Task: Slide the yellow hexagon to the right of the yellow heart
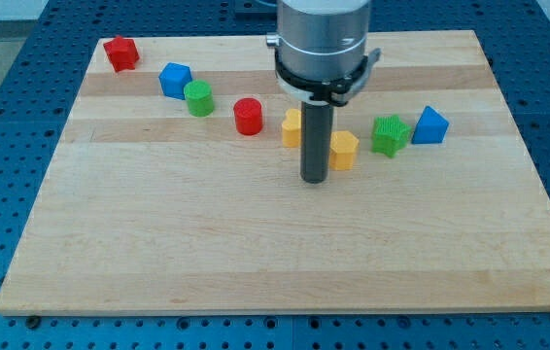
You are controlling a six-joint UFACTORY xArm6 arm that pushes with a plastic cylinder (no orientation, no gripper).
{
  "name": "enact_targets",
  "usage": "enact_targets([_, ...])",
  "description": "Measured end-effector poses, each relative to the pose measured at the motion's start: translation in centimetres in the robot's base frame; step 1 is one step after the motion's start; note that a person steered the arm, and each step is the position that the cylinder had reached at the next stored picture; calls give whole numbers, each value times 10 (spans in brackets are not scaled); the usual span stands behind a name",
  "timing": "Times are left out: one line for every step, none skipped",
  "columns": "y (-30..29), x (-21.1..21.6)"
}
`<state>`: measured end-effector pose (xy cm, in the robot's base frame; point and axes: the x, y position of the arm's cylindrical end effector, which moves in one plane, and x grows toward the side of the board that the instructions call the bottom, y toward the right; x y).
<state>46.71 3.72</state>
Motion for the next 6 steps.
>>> enact_targets([25, 0])
enact_targets([34, -7])
enact_targets([34, -34])
enact_targets([34, -35])
enact_targets([-3, 0])
enact_targets([-121, -16])
